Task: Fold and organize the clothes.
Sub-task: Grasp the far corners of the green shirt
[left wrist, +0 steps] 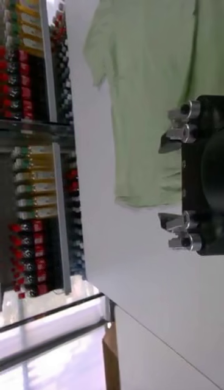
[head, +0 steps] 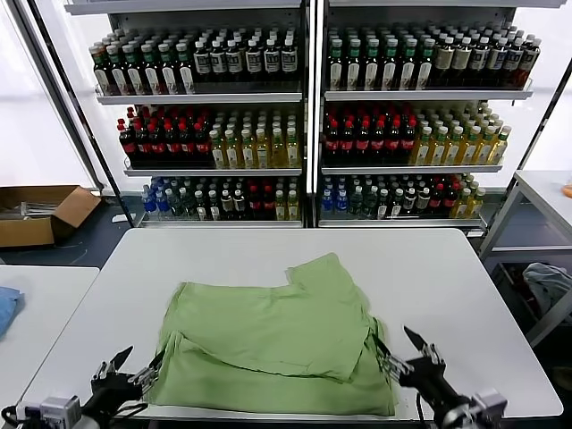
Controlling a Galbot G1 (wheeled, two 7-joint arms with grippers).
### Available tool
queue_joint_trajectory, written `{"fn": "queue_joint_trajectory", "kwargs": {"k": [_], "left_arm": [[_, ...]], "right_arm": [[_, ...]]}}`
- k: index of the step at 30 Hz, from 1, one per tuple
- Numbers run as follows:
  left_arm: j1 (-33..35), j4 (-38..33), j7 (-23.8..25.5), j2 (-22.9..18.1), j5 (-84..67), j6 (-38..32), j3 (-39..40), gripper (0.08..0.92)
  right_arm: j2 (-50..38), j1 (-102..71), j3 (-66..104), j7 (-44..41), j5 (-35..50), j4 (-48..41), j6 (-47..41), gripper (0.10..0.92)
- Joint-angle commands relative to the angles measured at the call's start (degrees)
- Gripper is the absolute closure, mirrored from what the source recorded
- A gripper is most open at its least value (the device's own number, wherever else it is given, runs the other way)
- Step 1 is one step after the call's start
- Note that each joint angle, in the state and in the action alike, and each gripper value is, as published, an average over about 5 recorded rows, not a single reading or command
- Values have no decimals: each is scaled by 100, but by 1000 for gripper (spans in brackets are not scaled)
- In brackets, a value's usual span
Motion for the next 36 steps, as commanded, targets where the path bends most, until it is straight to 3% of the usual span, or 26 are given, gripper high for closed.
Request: {"fn": "queue_joint_trajectory", "kwargs": {"k": [1,6,10,22,36], "left_arm": [[-1459,1267,183,1017,-536,-5,500,233],[-2518,2059,169,1545,-1352,-4,1205,180],[-3161,2668,189,1695,-1378,-5,1604,177],[-4420,3948,228,1699,-1499,-10,2480,177],[-4962,4642,129,1442,-1514,-9,2869,177]], "right_arm": [[-303,2553,-750,-105,337,-1667,-276,208],[-215,3825,-1566,-272,281,-2916,-383,203],[91,4380,-1901,-277,246,-3671,-518,203],[655,5128,-2463,-592,-62,-4852,-597,203],[955,5309,-2793,-533,-353,-5366,-908,203]]}}
